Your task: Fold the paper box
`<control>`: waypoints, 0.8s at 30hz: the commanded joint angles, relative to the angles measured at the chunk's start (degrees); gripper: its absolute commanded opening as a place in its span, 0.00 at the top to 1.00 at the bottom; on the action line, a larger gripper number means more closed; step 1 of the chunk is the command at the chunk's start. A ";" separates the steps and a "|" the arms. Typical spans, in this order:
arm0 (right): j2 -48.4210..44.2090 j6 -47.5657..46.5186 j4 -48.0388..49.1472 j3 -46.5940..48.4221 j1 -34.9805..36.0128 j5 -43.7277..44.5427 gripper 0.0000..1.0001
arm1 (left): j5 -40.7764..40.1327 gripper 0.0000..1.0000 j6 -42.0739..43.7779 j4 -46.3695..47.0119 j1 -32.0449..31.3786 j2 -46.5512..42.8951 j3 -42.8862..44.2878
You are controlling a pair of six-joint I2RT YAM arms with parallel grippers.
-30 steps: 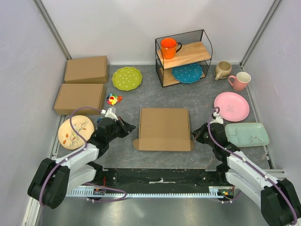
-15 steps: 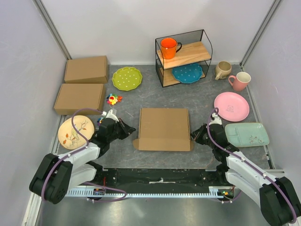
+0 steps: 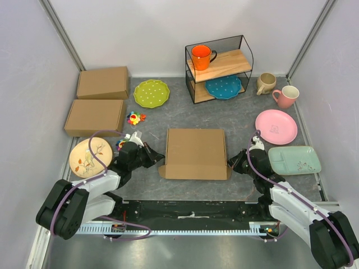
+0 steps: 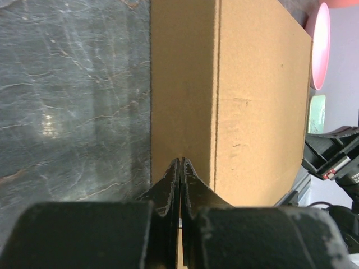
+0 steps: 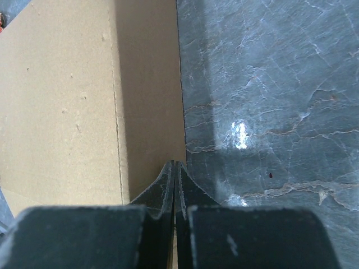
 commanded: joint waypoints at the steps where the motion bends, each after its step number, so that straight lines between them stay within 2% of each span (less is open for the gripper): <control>1: -0.38 0.43 2.08 -0.52 -0.05 -0.45 1.00 | 2.72 0.98 -2.30 3.89 -1.84 -0.35 -0.60; 24: -1.17 0.08 1.73 -0.52 0.04 -0.44 1.00 | -0.18 0.98 -2.92 -1.12 -3.26 -8.43 -4.30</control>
